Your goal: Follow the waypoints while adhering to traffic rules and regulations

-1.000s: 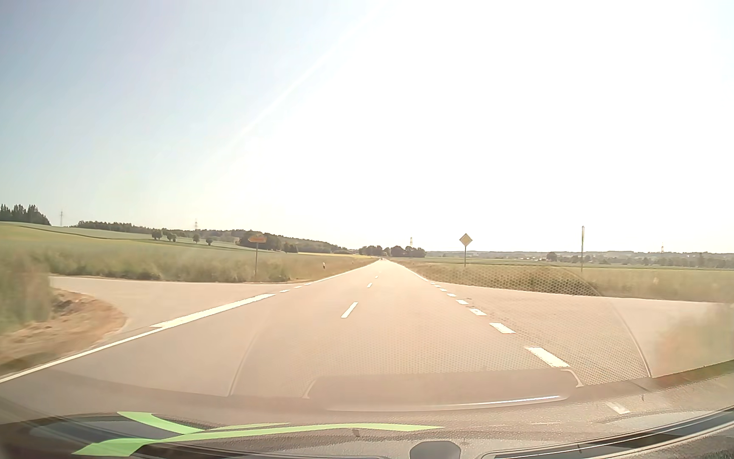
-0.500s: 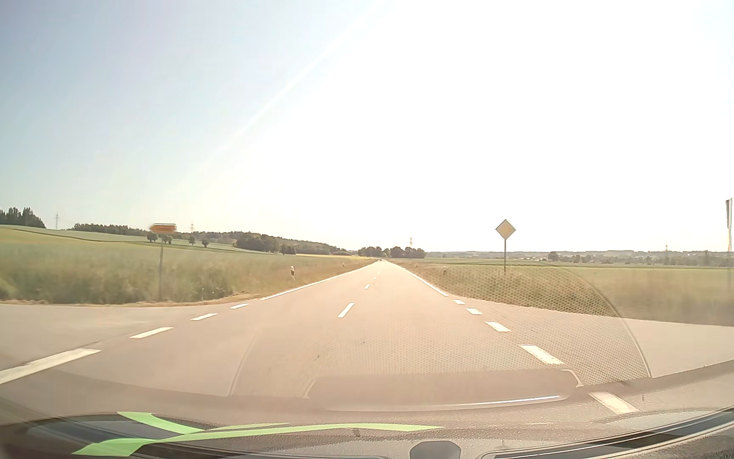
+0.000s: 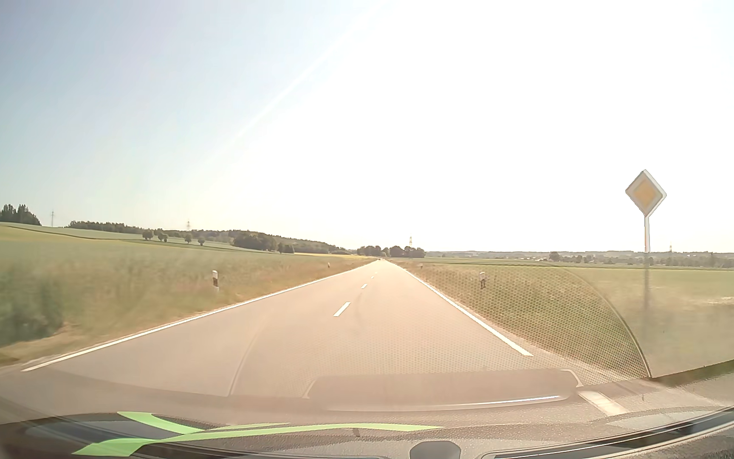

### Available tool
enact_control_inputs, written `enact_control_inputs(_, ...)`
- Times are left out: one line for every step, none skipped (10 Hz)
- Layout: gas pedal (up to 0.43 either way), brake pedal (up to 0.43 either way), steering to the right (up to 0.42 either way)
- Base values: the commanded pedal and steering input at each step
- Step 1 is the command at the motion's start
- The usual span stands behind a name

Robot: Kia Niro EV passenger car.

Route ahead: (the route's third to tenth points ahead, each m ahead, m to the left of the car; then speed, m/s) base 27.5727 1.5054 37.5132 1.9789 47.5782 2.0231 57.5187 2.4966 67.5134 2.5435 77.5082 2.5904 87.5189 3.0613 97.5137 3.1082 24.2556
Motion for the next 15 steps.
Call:
enact_control_inputs(0.22, 0.0, -0.001)
enact_control_inputs(0.228, 0.0, -0.001)
enact_control_inputs(0.228, 0.0, -0.003)
enact_control_inputs(0.228, 0.0, -0.003)
enact_control_inputs(0.22, 0.0, -0.002)
enact_control_inputs(0.189, 0.0, -0.003)
enact_control_inputs(0.169, 0.0, -0.002)
enact_control_inputs(0.169, 0.0, -0.002)
enact_control_inputs(0.177, 0.0, -0.003)
enact_control_inputs(0.189, 0.0, -0.003)
enact_control_inputs(0.22, 0.0, -0.003)
enact_control_inputs(0.22, 0.0, -0.003)
enact_control_inputs(0.22, 0.0, -0.003)
enact_control_inputs(0.22, 0.0, -0.003)
enact_control_inputs(0.209, 0.0, -0.003)
